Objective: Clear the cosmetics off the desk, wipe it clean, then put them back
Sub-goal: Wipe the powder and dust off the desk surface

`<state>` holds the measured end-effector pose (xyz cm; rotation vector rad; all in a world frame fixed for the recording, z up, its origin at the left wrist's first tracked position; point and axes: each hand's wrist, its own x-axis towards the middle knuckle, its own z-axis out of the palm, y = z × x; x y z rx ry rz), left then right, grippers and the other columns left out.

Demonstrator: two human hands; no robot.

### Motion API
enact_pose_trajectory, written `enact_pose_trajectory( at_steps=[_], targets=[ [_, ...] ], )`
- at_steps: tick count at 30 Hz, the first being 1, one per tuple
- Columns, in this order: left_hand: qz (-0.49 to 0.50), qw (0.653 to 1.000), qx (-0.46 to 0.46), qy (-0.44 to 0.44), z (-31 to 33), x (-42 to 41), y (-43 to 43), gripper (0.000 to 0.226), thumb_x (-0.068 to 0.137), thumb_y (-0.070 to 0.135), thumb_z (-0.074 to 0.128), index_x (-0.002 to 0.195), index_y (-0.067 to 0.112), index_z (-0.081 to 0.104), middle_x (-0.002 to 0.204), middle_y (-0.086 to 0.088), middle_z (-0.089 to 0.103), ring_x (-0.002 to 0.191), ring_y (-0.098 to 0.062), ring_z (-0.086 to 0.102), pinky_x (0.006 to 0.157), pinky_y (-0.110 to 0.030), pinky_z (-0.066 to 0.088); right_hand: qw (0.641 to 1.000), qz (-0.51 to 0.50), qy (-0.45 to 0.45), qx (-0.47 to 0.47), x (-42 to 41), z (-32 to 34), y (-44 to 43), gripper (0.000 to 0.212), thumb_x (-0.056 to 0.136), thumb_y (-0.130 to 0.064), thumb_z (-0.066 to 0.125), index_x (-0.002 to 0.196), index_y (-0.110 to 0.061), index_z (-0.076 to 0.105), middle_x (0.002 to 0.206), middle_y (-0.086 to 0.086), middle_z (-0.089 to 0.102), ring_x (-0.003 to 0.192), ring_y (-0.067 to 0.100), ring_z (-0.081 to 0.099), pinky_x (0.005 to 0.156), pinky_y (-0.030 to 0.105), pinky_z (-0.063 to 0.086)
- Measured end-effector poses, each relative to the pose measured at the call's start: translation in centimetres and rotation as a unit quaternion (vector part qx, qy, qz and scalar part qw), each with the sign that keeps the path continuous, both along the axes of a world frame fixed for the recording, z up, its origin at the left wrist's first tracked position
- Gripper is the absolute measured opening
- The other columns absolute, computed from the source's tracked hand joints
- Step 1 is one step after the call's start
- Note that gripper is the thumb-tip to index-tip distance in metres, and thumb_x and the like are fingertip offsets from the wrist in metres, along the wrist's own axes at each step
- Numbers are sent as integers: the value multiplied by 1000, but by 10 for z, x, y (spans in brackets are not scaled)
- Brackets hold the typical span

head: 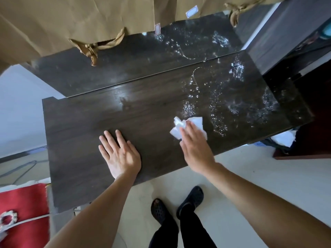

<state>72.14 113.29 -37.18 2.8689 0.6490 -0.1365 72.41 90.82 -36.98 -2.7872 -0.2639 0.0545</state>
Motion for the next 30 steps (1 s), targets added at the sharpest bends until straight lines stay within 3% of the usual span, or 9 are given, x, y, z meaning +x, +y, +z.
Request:
enact_pose_trajectory(
  at_steps=[5,9,12,15,18,21,25,28,30],
  targets=[
    [-6,1000,0,6,4,7,-4,55,97,29,28,148,9,23,157,-20,10,145,-36,2,118,-49,4,986,165,26,-9,-36,14,-6,48,99,-28,29,142,-7,37,153,13,29,143,24,21,114,37,20],
    [-13,1000,3,-3,3,10,-5,56,95,29,28,146,8,26,156,-22,14,144,-38,7,117,-50,8,998,31,18,-56,83,12,-27,58,96,-37,21,141,-5,36,150,16,32,141,30,25,108,46,31],
    [-9,1000,7,-8,0,9,-3,58,93,30,28,146,8,28,155,-23,16,144,-38,8,117,-50,8,997,-22,36,-65,95,4,-6,66,93,-41,19,144,1,29,153,20,26,143,34,19,114,45,23],
    [-11,1000,9,-5,0,4,-1,59,93,31,25,147,8,27,155,-23,15,144,-38,8,117,-50,9,987,119,80,-69,17,8,14,63,97,-41,22,148,-4,20,157,15,14,146,27,7,117,41,13],
    [-7,1000,9,-6,3,7,-3,59,93,32,24,147,8,28,155,-23,15,144,-38,8,117,-50,8,977,189,76,-61,16,14,-14,61,98,-43,24,148,-8,23,158,10,12,146,22,7,116,41,18],
    [-7,1000,7,-10,4,11,-4,59,93,32,23,147,8,28,155,-23,15,144,-38,8,118,-50,7,990,101,41,-93,99,14,-40,65,94,-45,26,144,-3,31,154,17,25,143,30,20,113,45,26],
    [-4,1000,11,-7,2,10,0,59,93,32,23,147,8,27,156,-22,14,144,-38,7,118,-50,7,991,-28,90,-97,156,9,-20,70,97,-44,30,147,3,15,156,21,9,145,33,5,118,43,8],
    [-1,1000,12,2,1,5,0,60,92,32,22,147,8,27,156,-22,14,144,-37,7,117,-51,8,988,90,85,-89,94,10,11,75,93,-51,20,148,-1,16,157,18,11,146,30,5,118,39,4],
    [3,1000,14,-4,2,8,-2,60,92,32,23,146,8,29,155,-22,15,144,-38,8,117,-51,9,979,168,81,-79,79,14,1,72,92,-51,20,147,-6,24,156,14,18,146,27,10,116,42,15]
  ],
)
